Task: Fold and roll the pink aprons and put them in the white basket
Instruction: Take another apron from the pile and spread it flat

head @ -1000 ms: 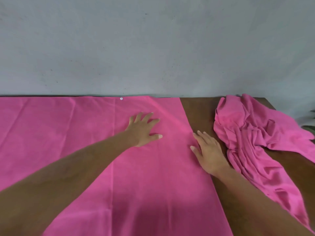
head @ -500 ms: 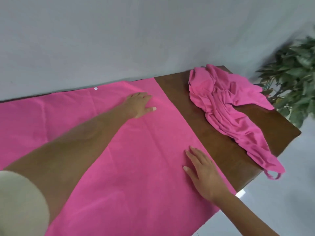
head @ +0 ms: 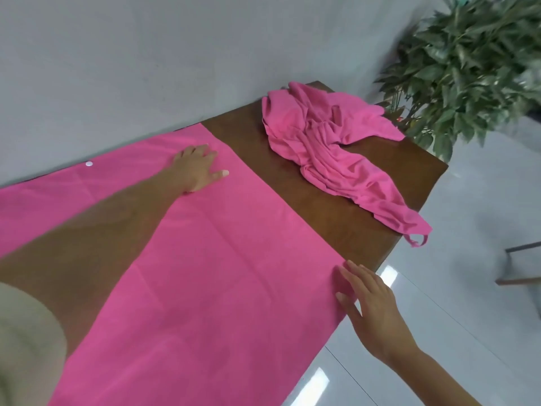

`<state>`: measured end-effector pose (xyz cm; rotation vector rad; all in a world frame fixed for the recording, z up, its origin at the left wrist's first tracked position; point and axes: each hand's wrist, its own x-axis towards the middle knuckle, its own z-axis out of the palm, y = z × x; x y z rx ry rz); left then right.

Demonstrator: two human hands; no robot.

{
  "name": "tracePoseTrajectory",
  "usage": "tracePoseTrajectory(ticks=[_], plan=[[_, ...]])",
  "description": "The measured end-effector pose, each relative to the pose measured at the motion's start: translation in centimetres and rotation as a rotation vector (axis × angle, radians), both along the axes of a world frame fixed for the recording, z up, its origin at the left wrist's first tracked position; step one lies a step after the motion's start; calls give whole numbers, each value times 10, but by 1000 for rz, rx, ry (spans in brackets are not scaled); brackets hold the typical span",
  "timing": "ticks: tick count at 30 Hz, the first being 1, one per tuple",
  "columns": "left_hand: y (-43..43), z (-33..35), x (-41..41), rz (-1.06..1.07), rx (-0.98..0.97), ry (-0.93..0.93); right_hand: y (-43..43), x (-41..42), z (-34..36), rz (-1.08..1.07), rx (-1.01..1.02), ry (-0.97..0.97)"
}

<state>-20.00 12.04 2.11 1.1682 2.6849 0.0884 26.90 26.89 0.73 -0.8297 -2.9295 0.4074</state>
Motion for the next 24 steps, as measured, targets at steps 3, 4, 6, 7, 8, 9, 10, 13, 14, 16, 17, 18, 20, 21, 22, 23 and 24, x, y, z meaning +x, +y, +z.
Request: tracePoseTrajectory(ticks=[3, 4, 6, 7, 8, 9, 10, 13, 14, 16, 17, 18, 20, 21, 22, 23, 24], plan=[[15, 3, 20, -112, 64, 43, 4, 4, 0, -120, -6, 70], [21, 5, 30, -171, 70, 41, 7, 5, -1, -150, -2, 91], [34, 9, 48, -280, 60, 18, 11, 3, -2, -196, -22, 136], [41, 11, 56, -319, 71, -7, 13, 1, -2, -217, -48, 158], [47, 12, 62, -348, 93, -32, 13, -1, -2, -241, -76, 185], [53, 13, 65, -366, 110, -44, 14, -4, -1, -268, -98, 215], [58, 14, 67, -373, 113, -47, 14, -7, 0, -297, -115, 241], [69, 16, 69, -363, 68, -14, 19, -13, 1, -364, -159, 237], [72, 17, 69, -361, 52, 9, 21, -15, 1, -376, -159, 214], [76, 17, 68, -354, 40, 52, 21, -18, 3, -404, -169, 169], [77, 18, 68, -352, 34, 70, 20, -19, 4, -415, -180, 162], [78, 19, 68, -351, 25, 85, 18, -20, 5, -414, -179, 163], [78, 21, 71, -359, 8, 111, 14, -19, 5, -382, -161, 173], [76, 23, 73, -363, 5, 120, 13, -17, 6, -366, -165, 188], [74, 26, 75, -367, 6, 126, 12, -15, 8, -355, -189, 210], [70, 29, 77, -369, 12, 130, 11, -13, 11, -350, -238, 236], [65, 33, 79, -368, 26, 130, 9, -10, 14, -342, -305, 264]])
